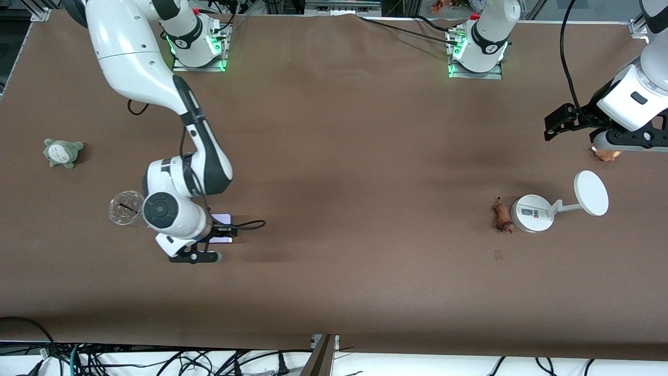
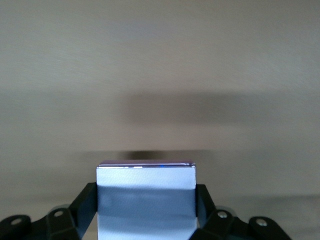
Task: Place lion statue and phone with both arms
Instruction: 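Carry the phone with the right gripper toward the glass cup, then lower the phone beside the glass cup and open the right gripper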
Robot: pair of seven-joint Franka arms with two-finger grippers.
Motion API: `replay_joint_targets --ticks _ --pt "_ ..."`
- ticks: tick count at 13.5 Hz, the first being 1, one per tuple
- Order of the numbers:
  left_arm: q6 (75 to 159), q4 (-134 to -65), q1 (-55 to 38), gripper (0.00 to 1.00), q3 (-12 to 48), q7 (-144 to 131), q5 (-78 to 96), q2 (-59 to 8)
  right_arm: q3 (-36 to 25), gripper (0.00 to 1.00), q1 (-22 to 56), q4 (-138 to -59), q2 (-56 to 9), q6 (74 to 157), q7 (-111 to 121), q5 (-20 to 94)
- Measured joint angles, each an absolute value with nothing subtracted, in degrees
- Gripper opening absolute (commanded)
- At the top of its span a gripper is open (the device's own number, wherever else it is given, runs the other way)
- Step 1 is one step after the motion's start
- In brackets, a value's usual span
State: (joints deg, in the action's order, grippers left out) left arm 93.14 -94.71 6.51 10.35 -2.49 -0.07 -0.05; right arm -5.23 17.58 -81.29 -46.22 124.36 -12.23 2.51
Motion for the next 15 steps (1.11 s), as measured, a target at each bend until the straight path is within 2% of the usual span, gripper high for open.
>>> replay_joint_targets --ticks 9,13,14,15 --pt "93.1 -94.5 6.4 1.0 11.2 -2.5 -0.1 -0.1 -5.2 0.36 13.2 -89.4 -42.2 124.5 -10.2 2.5" --pt "93.1 -94.2 6.4 1.0 11.2 -2.5 -0.1 -0.1 -5.2 0.37 12.7 -91.9 -42.2 128.1 -10.2 2.5" --pt "93.1 -94.2 6.4 1.0 11.2 -2.5 -0.1 -0.1 -5.2 0.46 12.7 -92.4 -42.2 128.9 -10.2 2.5" --pt "93.1 -94.2 6.4 1.0 11.2 -2.5 -0.1 -0.1 -5.2 0.82 12.6 -92.7 -42.2 129.3 -10.2 2.5"
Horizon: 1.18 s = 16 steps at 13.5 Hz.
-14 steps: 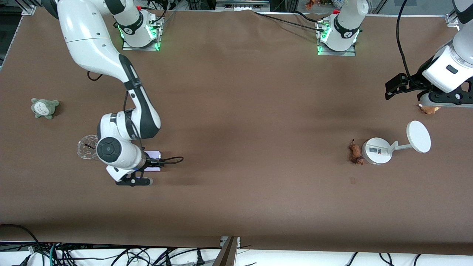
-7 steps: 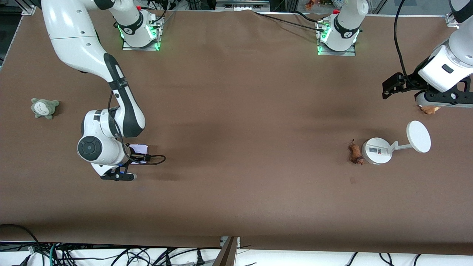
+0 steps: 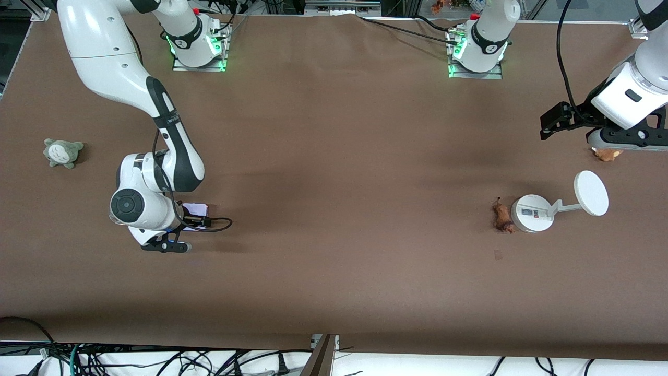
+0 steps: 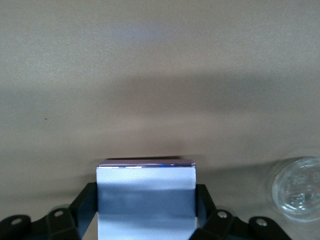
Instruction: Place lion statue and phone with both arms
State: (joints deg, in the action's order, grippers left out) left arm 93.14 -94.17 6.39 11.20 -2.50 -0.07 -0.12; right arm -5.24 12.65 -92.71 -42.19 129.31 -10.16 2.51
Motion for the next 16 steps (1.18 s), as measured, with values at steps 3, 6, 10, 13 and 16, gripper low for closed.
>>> replay_joint_targets --ticks 3,6,10,13,16 --pt "93.1 -94.2 6.4 1.0 11.2 -2.5 -0.1 -0.1 -5.2 1.0 12.6 -92.7 -42.1 129.5 -10.0 2.5" --pt "93.1 -94.2 6.4 1.0 11.2 -2.5 -0.1 -0.1 -5.7 1.0 12.5 -92.2 -40.1 129.7 -6.3 2.5" --pt "93.1 -94.1 6.4 1.0 11.2 -2.5 -0.1 -0.1 -7.2 1.0 12.2 -89.0 -33.7 121.9 -3.0 2.4" --pt "93.1 -94.1 6.4 1.0 11.3 -2.5 -0.1 -0.2 -9.4 1.0 12.1 -83.2 -30.3 109.6 0.4 2.4" --pt "93.1 -94.1 6.4 1.0 11.3 -2.5 -0.1 -0.2 -10.5 1.0 12.0 -77.2 -28.1 97.9 1.0 2.4"
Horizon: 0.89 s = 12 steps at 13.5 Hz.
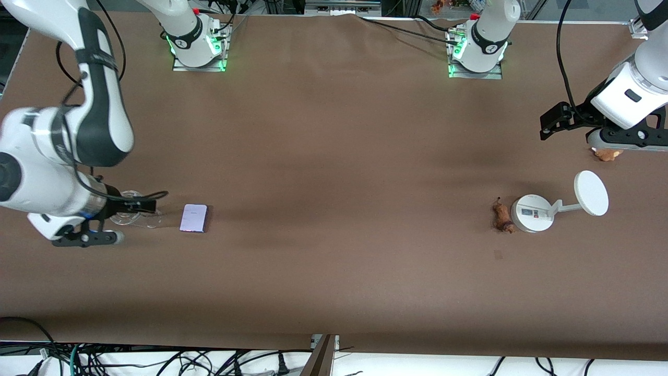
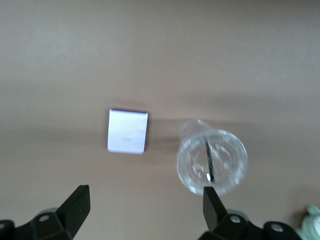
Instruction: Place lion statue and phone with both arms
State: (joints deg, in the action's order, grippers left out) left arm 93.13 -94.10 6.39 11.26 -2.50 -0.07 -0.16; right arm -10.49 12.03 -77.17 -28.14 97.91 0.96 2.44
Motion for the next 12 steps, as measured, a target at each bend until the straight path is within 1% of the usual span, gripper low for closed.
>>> replay_joint_targets --ticks 2,5,8,12 --pt "93.1 -94.1 6.4 1.0 11.3 -2.5 -0.1 -0.2 -10.5 1.0 11.9 -75.6 -25.8 94.4 1.0 2.4" --pt "93.1 -94.1 6.4 1.0 11.3 -2.5 -0.1 -0.2 -9.4 1.0 9.9 -76.6 -19.4 90.2 1.0 2.4" --pt "93.1 -94.1 6.4 1.0 11.3 -2.5 -0.1 -0.2 -6.0 1.0 6.8 -83.2 -10.9 89.6 1.0 2.0" --pt "93.1 -94.0 6.4 1.0 11.3 -2.5 -0.1 -0.2 -5.3 1.0 5.1 -87.7 -4.0 89.8 1.0 1.4"
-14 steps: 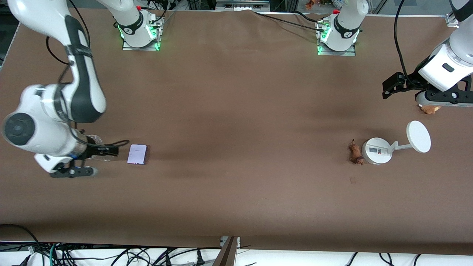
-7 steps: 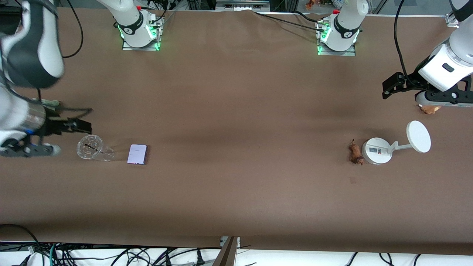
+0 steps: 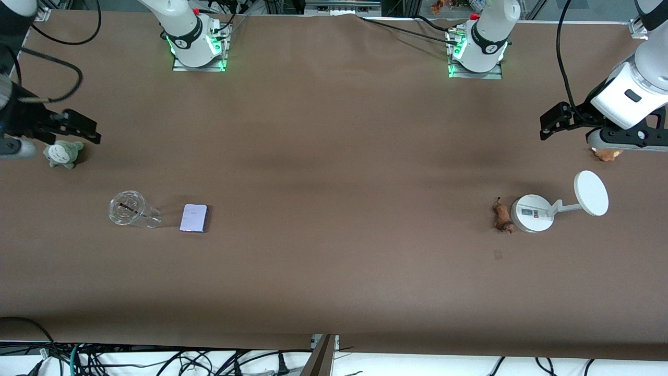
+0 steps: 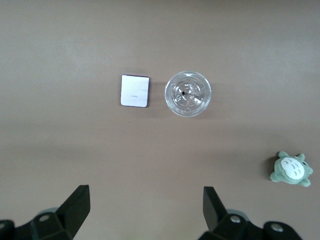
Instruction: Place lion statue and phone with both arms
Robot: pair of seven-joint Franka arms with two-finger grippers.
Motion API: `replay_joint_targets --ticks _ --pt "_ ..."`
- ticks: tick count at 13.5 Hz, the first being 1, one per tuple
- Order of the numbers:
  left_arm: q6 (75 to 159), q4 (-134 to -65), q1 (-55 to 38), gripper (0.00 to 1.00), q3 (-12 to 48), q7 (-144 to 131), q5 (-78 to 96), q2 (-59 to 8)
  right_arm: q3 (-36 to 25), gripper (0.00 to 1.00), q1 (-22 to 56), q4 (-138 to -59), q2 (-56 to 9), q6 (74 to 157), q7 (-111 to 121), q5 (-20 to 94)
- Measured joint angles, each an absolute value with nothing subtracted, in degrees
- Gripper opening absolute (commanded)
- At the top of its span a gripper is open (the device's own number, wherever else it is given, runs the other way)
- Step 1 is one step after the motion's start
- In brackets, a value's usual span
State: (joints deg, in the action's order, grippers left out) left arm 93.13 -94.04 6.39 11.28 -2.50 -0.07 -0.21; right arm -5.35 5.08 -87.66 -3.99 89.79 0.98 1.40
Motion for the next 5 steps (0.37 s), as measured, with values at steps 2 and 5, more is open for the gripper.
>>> replay_joint_targets --ticks 2,5 --pt "93.1 -94.0 6.4 1.0 11.3 -2.5 -0.1 -0.2 -5.4 1.0 4.5 -88.1 -2.8 89.3 1.0 1.4" --pt "93.1 -94.0 6.4 1.0 11.3 -2.5 -0.1 -0.2 -5.4 1.0 3.7 -87.7 -3.4 88.9 1.0 1.3"
